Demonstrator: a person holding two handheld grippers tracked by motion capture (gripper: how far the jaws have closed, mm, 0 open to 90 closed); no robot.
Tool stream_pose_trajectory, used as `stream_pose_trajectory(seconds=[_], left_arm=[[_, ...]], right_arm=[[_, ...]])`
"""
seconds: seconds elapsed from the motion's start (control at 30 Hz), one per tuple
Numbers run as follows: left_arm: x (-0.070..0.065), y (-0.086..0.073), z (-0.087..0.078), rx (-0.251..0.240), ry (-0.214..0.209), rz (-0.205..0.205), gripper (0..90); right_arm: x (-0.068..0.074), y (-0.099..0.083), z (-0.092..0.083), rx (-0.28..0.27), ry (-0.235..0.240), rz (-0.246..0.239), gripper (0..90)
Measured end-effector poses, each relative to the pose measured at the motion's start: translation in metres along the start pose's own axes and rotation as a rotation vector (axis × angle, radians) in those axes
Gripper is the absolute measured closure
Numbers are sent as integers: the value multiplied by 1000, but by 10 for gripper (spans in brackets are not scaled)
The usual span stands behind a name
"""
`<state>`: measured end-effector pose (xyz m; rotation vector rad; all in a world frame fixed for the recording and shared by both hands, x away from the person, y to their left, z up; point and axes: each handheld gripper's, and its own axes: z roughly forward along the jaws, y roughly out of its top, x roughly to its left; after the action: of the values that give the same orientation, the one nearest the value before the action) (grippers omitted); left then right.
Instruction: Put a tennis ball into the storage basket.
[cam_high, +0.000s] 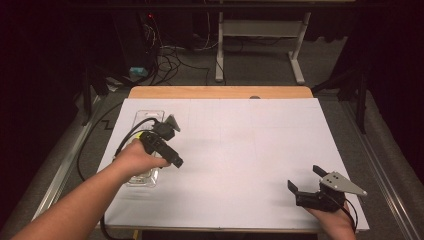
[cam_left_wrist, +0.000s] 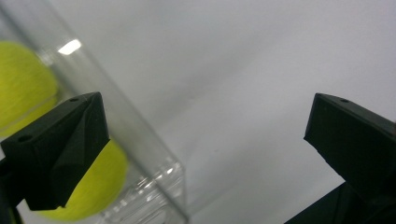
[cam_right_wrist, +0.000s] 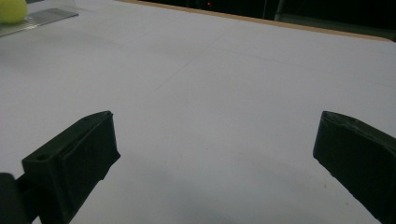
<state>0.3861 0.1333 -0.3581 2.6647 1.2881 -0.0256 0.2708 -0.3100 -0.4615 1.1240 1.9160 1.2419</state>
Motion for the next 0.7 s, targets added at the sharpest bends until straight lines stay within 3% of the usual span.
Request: stream_pose_trajectory(seconds=[0.17, 0.4, 0.6, 0.7], left_arm=[[-24, 15, 7, 7, -8, 42, 6], [-39, 24, 14, 1, -25, 69, 3], [-40, 16, 33, -64, -73, 36, 6], [-45, 7, 41, -147, -66, 33, 6]], right_arm=[[0, 0, 0, -1, 0, -1, 0], [0, 1, -1, -4, 1, -2, 0], [1, 2, -2, -8, 4, 0, 0], [1, 3, -3, -11, 6, -5, 0]])
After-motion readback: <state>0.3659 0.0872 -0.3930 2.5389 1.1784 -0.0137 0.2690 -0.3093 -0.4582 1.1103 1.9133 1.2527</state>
